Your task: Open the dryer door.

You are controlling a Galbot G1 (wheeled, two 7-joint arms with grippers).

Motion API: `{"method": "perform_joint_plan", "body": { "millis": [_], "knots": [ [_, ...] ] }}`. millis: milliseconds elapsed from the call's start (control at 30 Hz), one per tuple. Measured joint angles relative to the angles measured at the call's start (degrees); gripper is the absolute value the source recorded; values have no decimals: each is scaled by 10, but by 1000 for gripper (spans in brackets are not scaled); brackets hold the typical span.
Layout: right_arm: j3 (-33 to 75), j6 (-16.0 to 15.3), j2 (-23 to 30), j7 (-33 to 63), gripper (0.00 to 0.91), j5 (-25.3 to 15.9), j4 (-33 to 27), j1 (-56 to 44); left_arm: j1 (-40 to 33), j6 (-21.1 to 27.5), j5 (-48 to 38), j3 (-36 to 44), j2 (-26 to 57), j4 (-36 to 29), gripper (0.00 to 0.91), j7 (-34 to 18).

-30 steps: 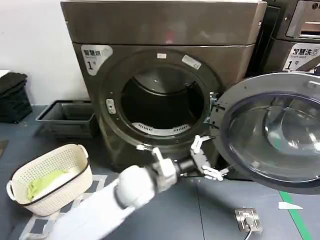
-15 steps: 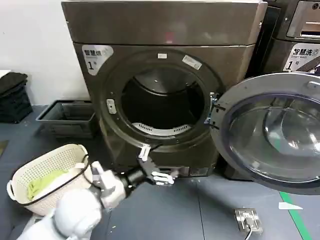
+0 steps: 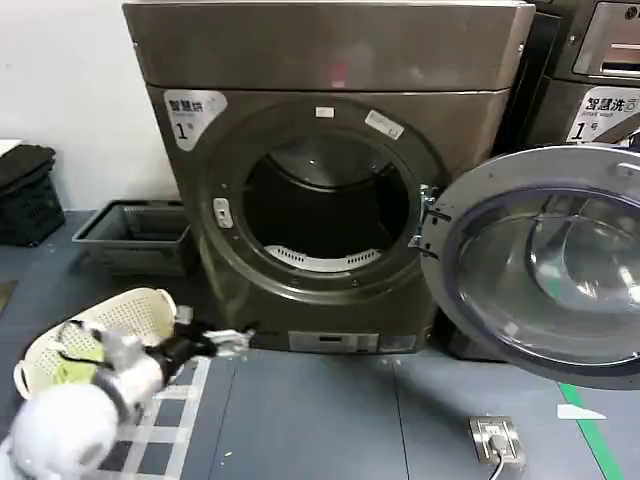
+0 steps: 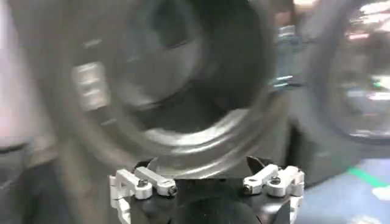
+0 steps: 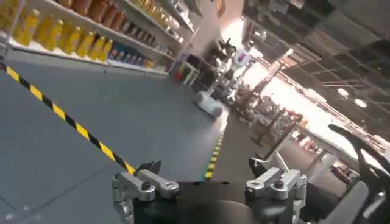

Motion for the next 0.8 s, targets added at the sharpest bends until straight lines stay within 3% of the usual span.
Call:
{"method": "perform_joint_plan", "body": {
  "millis": [367,800],
  "knots": [
    [-7,0,-1,-3,907,-1,-3,7,-88,0,-109,-73,29,132,907,-86],
    [-22,0,-1,1,907,-4,4,19,-246,0,-309,13,70,313,907,-253]
  ]
}}
